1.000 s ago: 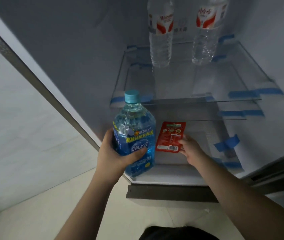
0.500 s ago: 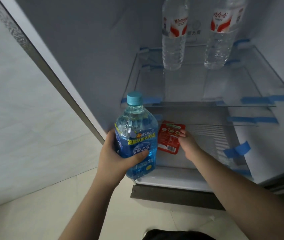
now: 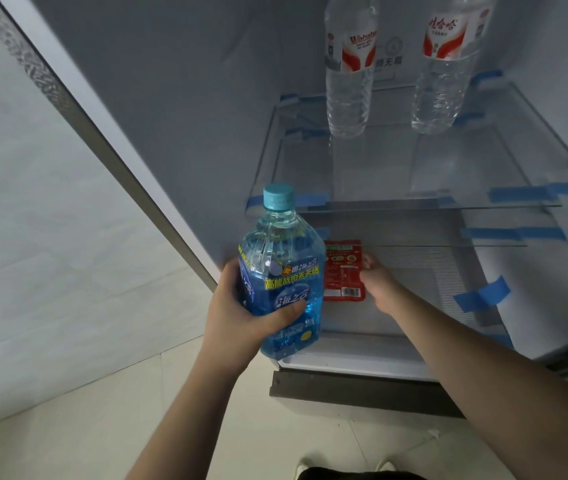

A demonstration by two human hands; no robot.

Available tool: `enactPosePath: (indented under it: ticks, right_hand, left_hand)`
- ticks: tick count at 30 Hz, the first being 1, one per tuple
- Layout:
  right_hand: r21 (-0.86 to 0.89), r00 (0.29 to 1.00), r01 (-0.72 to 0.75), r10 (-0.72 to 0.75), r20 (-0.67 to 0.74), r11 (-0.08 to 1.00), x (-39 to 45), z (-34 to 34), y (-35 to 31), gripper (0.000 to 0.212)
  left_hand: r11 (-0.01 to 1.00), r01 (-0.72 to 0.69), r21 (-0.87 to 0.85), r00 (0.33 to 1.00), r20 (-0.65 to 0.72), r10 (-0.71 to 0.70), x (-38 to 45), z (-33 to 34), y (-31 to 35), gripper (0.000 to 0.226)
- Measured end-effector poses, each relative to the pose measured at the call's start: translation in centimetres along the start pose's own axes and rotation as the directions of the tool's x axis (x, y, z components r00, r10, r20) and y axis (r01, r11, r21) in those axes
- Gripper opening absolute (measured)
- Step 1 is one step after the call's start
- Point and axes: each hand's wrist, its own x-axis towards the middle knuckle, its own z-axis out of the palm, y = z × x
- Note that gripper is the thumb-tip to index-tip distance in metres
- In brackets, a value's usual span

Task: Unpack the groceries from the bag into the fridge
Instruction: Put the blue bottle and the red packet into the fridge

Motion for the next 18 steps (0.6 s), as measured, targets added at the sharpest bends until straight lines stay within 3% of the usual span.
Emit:
enactPosePath:
  ticks: [6,10,13,18]
  right_hand:
    - [-0.091,0.993,0.119,-0.117,0.021,0.989,-4.8,-1.4,-0.7,0.047]
    - [-0.155,0.970,0.235,-0.223,0.093,0.959,-8.8,-3.1,-0.9,0.039]
    - [-0.096,0.956,0.282,-0.272,0.113,0.955,-11.9,-4.1,-1.7,0.027]
    - [-0.041,0.914,0.401,-0.397,0.086,0.915,-16.4,-3.9,-4.8,0.040]
  left_hand:
    - [1.000,0.000,-0.023,1.000,0.001,0.000,0.6,0.4,0.1,0.078]
    - [0.998,-0.014,-0.062,0.999,0.029,0.015,1.2,1.1,0.4,0.080]
    - [0.996,-0.029,-0.086,0.997,0.071,0.035,1.5,1.7,0.8,0.079]
    - [0.989,-0.064,-0.135,0.990,0.118,0.080,2.3,2.8,1.6,0.075]
